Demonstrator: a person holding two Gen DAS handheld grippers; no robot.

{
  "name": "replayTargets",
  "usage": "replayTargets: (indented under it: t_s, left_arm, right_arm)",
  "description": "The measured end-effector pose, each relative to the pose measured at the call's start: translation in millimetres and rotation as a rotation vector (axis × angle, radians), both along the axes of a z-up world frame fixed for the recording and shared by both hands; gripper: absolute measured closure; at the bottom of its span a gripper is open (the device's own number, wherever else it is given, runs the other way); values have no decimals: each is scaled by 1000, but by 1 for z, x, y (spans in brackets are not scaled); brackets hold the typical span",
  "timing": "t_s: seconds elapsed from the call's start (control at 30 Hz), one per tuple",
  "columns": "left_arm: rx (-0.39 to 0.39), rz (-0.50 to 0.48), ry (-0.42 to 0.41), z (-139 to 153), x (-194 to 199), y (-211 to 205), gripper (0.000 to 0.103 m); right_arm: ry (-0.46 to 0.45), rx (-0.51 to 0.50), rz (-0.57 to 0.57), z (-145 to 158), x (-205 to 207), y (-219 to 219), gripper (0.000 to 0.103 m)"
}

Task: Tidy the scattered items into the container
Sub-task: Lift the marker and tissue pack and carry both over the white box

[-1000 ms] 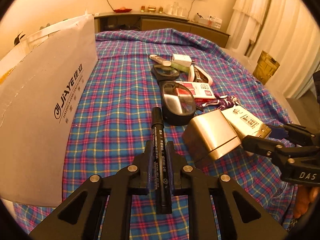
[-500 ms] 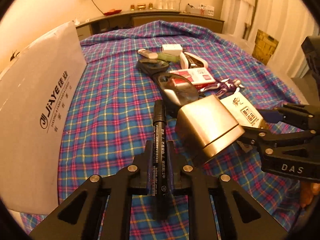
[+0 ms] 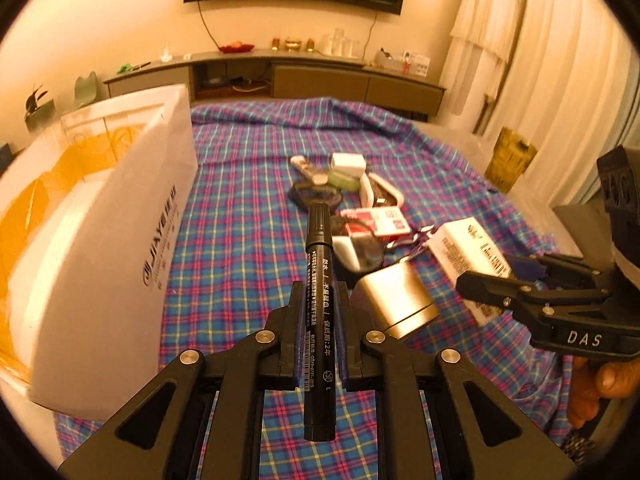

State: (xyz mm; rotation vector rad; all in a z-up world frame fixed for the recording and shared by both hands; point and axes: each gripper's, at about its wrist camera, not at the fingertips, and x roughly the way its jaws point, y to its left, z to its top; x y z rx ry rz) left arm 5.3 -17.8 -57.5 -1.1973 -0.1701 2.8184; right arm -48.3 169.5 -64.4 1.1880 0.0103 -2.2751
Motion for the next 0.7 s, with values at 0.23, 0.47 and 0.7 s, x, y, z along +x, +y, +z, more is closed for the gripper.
replayTargets:
  t_s: [0.23, 0.47, 0.7]
  left_arm:
    - [28, 19, 53, 25, 8, -14, 90]
    - [62, 28, 95, 43, 13, -27, 90]
    - [91, 49, 134, 60, 21, -48, 90]
  right_arm:
    - [12, -80, 37, 15, 11, -4, 51]
    - [55, -101, 58, 31, 24, -12, 51]
    - [118, -99, 67, 52, 42, -29, 51]
